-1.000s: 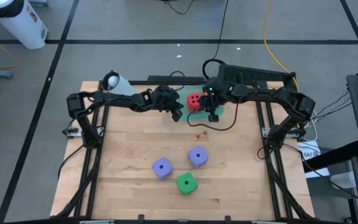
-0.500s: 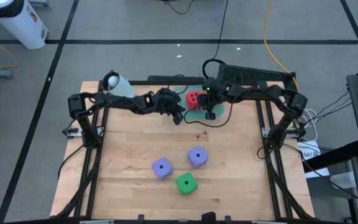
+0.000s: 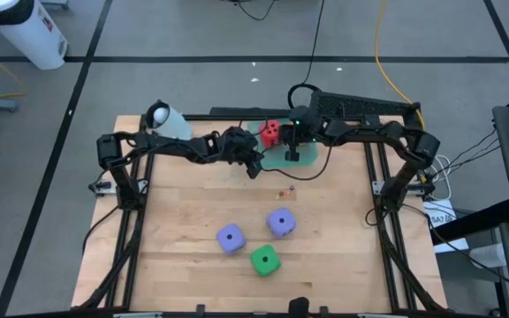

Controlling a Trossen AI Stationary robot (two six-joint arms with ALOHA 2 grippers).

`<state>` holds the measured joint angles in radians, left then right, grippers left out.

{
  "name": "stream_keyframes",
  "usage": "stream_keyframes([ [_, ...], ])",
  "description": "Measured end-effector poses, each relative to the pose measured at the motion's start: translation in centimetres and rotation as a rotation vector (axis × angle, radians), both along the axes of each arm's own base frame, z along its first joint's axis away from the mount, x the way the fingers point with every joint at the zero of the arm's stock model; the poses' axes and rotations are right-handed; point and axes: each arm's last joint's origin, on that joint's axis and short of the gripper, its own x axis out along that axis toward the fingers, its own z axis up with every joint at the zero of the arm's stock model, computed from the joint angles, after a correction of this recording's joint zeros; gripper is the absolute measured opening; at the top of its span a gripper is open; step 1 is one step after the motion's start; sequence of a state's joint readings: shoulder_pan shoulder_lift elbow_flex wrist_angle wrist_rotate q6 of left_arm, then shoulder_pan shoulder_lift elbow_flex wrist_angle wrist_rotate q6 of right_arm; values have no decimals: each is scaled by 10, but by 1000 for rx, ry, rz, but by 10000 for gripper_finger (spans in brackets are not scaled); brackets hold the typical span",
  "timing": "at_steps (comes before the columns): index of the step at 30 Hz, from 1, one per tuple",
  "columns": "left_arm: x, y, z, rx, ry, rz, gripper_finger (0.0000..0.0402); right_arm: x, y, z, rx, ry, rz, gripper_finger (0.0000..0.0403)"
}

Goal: Pick & Place Dice
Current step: Put the big red dice into the transparent blue bin

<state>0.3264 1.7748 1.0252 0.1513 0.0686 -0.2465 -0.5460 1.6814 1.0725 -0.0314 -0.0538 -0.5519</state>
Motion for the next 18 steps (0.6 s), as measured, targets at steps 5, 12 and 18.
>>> stream_keyframes([
  [5,-1,3,0,32,15,98,10,-5,10,18,8,-28,-2,0],
  [12,-9,21,-2,4,23,176,5,-33,9,52,-151,31,-181,0],
  [18,-14,33,-2,-21,15,192,4,-60,-21,57,-125,19,-343,0],
])
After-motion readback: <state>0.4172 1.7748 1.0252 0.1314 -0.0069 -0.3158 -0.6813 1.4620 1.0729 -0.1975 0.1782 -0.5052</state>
